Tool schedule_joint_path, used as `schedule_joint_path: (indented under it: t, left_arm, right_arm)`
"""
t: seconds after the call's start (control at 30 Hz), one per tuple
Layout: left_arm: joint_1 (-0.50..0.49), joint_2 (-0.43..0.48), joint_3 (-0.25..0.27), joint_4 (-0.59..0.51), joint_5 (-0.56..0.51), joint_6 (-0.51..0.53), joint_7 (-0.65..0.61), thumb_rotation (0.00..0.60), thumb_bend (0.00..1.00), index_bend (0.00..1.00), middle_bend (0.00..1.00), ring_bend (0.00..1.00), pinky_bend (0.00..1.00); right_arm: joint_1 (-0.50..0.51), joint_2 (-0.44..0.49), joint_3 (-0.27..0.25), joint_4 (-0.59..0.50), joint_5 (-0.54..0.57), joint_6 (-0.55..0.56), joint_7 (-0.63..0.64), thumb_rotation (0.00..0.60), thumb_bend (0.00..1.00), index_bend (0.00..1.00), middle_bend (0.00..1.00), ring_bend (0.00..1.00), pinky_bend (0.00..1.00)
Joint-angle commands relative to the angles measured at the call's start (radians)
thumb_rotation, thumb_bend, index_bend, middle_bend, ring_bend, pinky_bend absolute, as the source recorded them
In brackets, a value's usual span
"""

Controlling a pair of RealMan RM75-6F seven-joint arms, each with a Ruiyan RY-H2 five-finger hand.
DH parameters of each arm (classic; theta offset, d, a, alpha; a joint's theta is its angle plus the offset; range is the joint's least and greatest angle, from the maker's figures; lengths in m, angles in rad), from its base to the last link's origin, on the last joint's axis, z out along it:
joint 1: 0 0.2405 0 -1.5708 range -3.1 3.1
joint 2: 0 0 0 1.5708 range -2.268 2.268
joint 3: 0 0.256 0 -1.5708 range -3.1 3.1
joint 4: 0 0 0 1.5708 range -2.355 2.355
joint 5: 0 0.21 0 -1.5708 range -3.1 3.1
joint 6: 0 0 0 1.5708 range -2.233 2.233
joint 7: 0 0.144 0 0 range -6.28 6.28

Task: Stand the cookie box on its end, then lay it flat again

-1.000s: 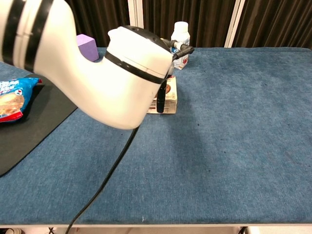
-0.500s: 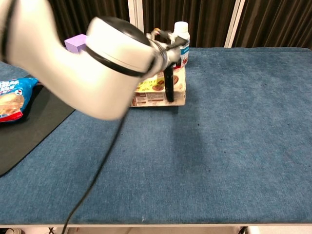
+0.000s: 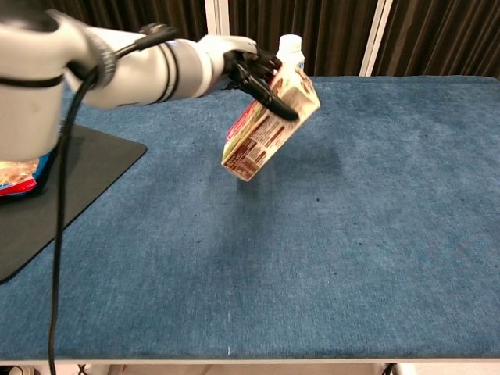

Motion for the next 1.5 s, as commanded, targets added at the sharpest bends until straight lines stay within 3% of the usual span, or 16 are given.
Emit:
schedule_joint_path:
  t: [0.03, 0.3, 0.5, 0.77, 0.97, 1.03, 1.23, 1.33, 1.5]
  left_arm:
    - [0.150, -0.059, -0.045, 0.024, 0.292, -0.091, -0.305, 0.600, 0.22, 0.36, 0.36, 0.16, 0.00]
    - [0.200, -0.173, -0.012, 0.174, 0.677, -0.035, -0.708, 0.600, 0.22, 0.36, 0.35, 0.16, 0.00]
    - [0.171, -0.226, 0.046, 0.326, 0.816, 0.045, -0.929, 0.600, 0.21, 0.36, 0.34, 0.15, 0.00]
    - [0.134, -0.254, 0.104, 0.474, 0.850, 0.103, -1.044, 0.600, 0.20, 0.36, 0.34, 0.13, 0.00]
    - [0.125, -0.242, 0.154, 0.522, 0.874, 0.134, -1.087, 0.600, 0.19, 0.34, 0.30, 0.11, 0.00]
    - [0.125, -0.231, 0.177, 0.525, 0.887, 0.142, -1.099, 0.600, 0.19, 0.31, 0.28, 0.09, 0.00]
    - [0.123, -0.209, 0.237, 0.544, 0.919, 0.169, -1.105, 0.600, 0.19, 0.08, 0.10, 0.01, 0.00]
    - [0.122, -0.202, 0.244, 0.545, 0.912, 0.179, -1.109, 0.600, 0.19, 0.04, 0.05, 0.00, 0.00]
    - [0.122, -0.183, 0.263, 0.541, 0.909, 0.194, -1.101, 0.600, 0.19, 0.02, 0.05, 0.00, 0.00]
  right_arm:
    - [0.000, 0.003, 0.000, -0.007, -0.001, 0.002, -0.006, 0.600, 0.00, 0.00, 0.00, 0.00, 0.00]
    - [-0.007, 0.010, 0.000, -0.026, 0.003, 0.012, -0.023, 0.600, 0.00, 0.00, 0.00, 0.00, 0.00]
    - [-0.010, 0.013, -0.001, -0.038, 0.007, 0.013, -0.033, 0.600, 0.00, 0.00, 0.00, 0.00, 0.00]
    - [-0.011, 0.015, 0.000, -0.047, 0.009, 0.014, -0.032, 0.600, 0.00, 0.00, 0.00, 0.00, 0.00]
    - [-0.015, 0.015, -0.001, -0.047, 0.005, 0.020, -0.030, 0.600, 0.00, 0.00, 0.00, 0.00, 0.00]
    - [-0.016, 0.016, -0.001, -0.048, 0.004, 0.023, -0.028, 0.600, 0.00, 0.00, 0.00, 0.00, 0.00]
    - [-0.016, 0.016, -0.005, -0.047, -0.004, 0.020, -0.010, 0.600, 0.00, 0.00, 0.00, 0.00, 0.00]
    - [-0.016, 0.017, -0.005, -0.048, -0.005, 0.022, -0.006, 0.600, 0.00, 0.00, 0.00, 0.00, 0.00]
    - [-0.018, 0.015, -0.004, -0.043, -0.003, 0.024, 0.000, 0.600, 0.00, 0.00, 0.00, 0.00, 0.00]
